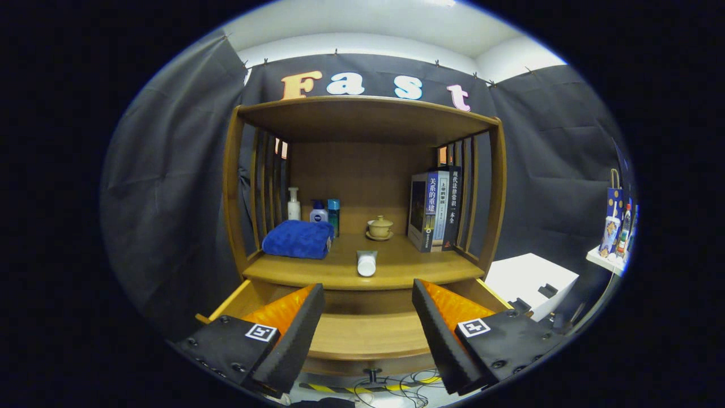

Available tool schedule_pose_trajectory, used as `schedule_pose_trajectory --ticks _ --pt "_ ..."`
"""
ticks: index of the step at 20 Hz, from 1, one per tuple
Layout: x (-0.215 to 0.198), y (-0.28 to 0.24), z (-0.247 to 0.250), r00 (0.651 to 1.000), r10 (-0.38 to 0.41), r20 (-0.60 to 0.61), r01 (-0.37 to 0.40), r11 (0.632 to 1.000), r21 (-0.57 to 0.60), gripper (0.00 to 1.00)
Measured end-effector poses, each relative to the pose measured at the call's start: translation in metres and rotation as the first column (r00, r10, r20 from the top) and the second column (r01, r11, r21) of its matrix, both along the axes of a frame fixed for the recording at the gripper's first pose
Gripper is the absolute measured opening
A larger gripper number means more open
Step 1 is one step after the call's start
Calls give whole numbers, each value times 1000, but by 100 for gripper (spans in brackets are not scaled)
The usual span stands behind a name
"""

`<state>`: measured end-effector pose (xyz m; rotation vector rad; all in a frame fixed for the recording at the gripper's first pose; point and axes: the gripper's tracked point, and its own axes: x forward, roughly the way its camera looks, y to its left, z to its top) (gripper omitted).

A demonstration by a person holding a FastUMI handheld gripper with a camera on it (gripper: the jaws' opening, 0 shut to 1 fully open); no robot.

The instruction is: Pull open the drawer, take out the items inside it, and place them on the countertop above the cabinet.

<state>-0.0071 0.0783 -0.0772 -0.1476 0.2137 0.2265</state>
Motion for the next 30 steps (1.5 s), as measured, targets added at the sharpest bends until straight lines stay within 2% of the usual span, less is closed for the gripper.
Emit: schedule_pose_trajectory --ticks 11,22,28,30 --pt "-40 -31 -68 996 -45 -80 51 996 76 100" --pt "-36 -36 -127 984 -69 -162 65 997 -30 100" --pt "-27 -21 -139 982 -54 -180 44 997 -56 100" --pt "-25 -21 -140 982 -48 -182 38 998 -58 96"
